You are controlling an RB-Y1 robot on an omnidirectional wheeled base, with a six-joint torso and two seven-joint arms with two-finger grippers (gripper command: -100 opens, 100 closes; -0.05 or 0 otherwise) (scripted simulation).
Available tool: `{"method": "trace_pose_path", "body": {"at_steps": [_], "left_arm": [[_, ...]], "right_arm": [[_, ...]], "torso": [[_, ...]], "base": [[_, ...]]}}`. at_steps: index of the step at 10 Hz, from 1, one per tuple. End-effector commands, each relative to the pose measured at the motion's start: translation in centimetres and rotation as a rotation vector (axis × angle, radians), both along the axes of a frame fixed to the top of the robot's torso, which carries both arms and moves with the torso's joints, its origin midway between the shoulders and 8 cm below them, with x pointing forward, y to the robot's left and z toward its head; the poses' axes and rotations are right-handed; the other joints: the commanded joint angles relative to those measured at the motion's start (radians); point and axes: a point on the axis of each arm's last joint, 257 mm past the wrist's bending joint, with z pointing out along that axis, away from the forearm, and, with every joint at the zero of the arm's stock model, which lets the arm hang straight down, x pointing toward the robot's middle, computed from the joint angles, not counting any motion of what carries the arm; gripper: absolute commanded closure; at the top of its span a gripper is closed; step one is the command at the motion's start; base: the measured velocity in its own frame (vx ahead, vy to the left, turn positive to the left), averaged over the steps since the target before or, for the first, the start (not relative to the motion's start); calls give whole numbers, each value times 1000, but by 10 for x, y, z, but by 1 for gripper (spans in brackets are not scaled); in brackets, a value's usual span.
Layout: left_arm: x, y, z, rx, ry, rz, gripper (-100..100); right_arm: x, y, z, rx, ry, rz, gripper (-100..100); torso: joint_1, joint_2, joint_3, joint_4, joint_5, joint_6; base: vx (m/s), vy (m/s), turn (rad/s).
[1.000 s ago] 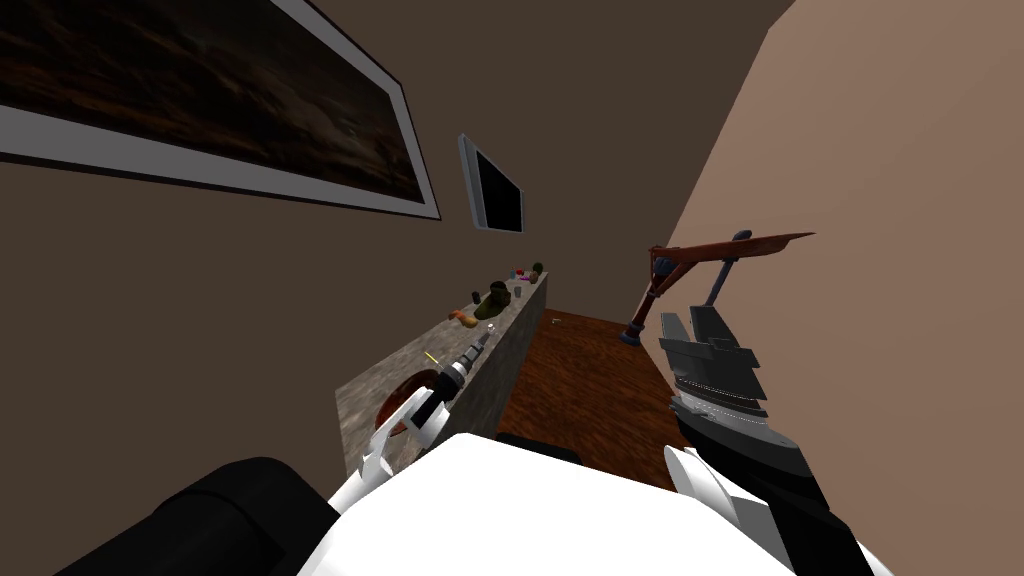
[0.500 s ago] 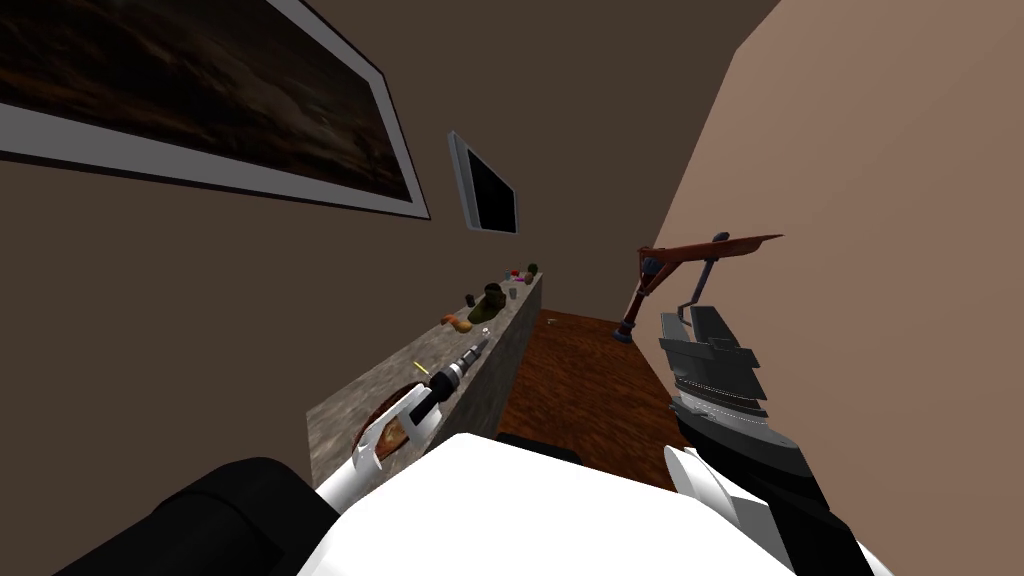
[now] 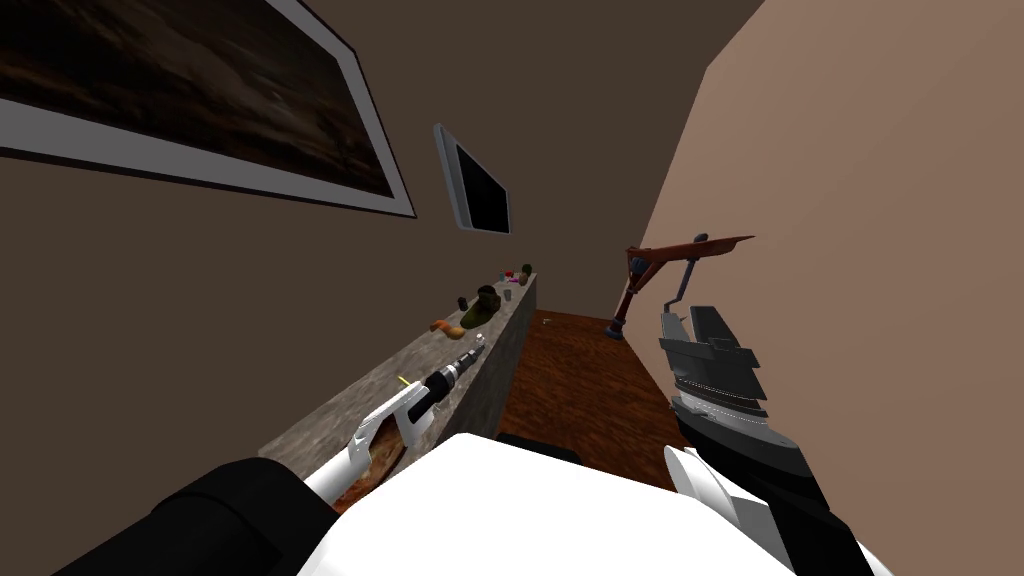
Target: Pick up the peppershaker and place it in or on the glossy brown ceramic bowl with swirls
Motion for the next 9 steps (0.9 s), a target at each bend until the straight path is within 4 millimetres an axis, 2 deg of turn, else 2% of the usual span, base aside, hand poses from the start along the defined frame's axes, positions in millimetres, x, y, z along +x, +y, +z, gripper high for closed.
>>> {"method": "trace_pose_path", "body": {"at_steps": [1,7,8,9], "left_arm": [[-3,15,-10,72,29,-2,-100],[-16,64,-39,306,112,-18,-100],[-14,58,-35,282,104,-18,-100],[-14,59,-36,286,105,-17,0]], "right_arm": [[0,0,0,0,0,0,0],[0,0,0,0,0,0,0],[0,0,0,0,0,0,0],[0,0,0,0,0,0,0]], "torso": [[0,0,0,0,0,0],[1,-2,-1,-1,0,0],[1,-2,-1,-1,0,0],[-1,0,0,0,0,-1]], "base": [[71,31,-183],[80,34,-153],[39,18,-25],[7,4,4]]}}
